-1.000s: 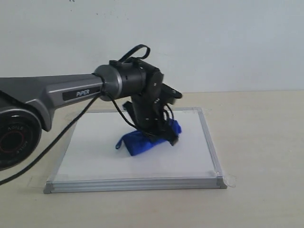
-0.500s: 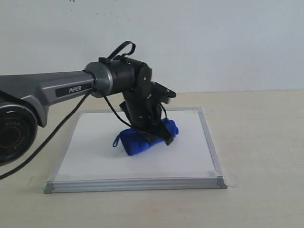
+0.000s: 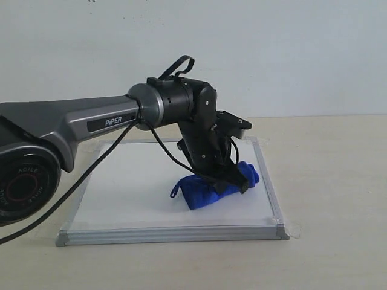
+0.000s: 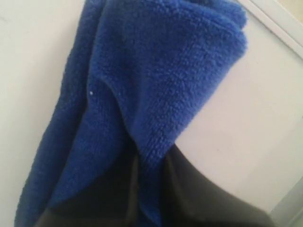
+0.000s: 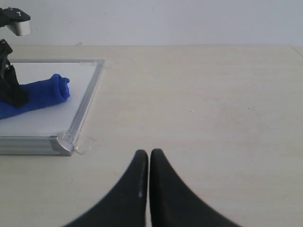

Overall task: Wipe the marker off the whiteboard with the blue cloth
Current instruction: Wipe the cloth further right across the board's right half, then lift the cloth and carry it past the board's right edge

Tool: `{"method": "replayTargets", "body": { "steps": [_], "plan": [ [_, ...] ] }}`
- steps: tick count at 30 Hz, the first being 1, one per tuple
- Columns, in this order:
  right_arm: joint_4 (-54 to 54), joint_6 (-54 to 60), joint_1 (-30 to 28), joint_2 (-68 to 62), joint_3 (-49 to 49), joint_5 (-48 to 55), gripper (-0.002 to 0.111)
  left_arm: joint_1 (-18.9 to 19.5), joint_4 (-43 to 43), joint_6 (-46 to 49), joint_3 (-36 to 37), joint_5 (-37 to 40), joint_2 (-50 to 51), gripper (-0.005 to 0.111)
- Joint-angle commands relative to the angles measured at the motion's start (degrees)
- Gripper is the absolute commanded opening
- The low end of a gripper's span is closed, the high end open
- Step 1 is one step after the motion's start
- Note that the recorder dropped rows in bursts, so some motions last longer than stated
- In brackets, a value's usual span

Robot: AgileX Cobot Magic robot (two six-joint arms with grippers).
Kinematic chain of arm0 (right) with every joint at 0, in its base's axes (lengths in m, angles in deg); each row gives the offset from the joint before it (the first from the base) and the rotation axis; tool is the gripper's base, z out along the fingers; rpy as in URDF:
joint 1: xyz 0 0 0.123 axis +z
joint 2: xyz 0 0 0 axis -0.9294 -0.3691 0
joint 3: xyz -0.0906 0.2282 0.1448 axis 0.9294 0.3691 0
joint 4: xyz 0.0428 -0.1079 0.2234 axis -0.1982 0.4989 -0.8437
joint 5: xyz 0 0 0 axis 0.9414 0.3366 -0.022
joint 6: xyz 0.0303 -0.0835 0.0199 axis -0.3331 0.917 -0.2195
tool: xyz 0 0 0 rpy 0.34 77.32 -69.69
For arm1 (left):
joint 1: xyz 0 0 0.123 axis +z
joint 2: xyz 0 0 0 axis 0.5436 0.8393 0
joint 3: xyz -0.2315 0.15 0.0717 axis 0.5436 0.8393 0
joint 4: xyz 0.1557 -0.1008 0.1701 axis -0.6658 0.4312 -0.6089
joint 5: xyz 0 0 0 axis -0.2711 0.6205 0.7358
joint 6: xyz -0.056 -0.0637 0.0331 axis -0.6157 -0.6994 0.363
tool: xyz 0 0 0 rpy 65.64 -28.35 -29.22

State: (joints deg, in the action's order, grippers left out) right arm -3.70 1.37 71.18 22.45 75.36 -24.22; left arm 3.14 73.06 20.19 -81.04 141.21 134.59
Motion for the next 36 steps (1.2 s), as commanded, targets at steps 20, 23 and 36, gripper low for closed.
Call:
{"method": "replayTargets", "body": {
  "steps": [20,23,36],
  "plan": [
    [0.34,0.0,-0.29,0.3,-0.08,-0.3,0.001,0.94,26.26,-3.15,0.07,-5.11,-4.68,0.004],
    [0.34,0.0,-0.29,0.3,-0.08,-0.3,0.001,-0.11,27.35,-3.31,0.07,-7.22,-4.68,0.004],
    [0.34,0.0,-0.29,0.3,-0.08,-0.3,0.001,-1.12,28.62,-3.96,0.32,-10.34,-4.68,0.004]
  ]
}}
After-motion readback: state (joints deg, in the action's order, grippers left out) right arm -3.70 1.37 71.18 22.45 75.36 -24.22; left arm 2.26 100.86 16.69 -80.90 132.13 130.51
